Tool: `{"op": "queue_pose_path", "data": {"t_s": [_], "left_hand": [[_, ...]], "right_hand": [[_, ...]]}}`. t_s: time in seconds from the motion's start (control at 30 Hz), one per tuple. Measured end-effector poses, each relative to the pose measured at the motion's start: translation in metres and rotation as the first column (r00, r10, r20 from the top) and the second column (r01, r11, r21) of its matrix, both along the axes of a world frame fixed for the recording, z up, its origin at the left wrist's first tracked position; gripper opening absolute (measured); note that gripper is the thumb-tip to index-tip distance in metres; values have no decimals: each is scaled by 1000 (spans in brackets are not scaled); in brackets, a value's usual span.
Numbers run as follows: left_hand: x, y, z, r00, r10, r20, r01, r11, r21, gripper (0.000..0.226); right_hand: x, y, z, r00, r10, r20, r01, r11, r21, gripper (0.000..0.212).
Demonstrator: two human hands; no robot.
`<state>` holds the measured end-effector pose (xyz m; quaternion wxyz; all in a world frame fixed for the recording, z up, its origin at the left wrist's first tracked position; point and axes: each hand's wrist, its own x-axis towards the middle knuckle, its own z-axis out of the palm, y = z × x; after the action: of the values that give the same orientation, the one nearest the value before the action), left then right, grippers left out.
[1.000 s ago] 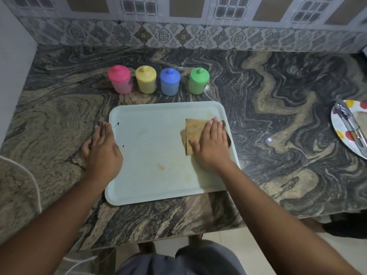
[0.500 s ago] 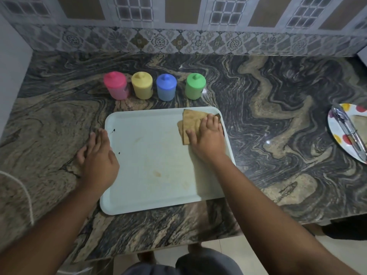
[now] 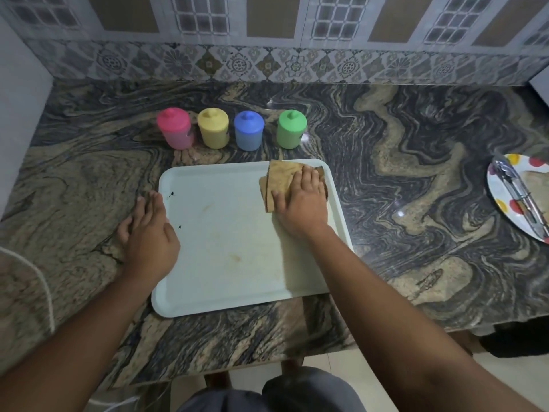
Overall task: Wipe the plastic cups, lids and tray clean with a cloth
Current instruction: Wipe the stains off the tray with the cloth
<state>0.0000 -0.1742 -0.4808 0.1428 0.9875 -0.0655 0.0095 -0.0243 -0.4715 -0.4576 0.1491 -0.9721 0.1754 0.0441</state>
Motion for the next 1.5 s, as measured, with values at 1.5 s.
{"op": "queue_pose_path", "data": {"t_s": [1.5], "left_hand": [[-3,-1,7,990,114,82,-97,978,-187,42]], "right_hand": [[-43,88,-3,929,370,4,-369,923,106,78]]}}
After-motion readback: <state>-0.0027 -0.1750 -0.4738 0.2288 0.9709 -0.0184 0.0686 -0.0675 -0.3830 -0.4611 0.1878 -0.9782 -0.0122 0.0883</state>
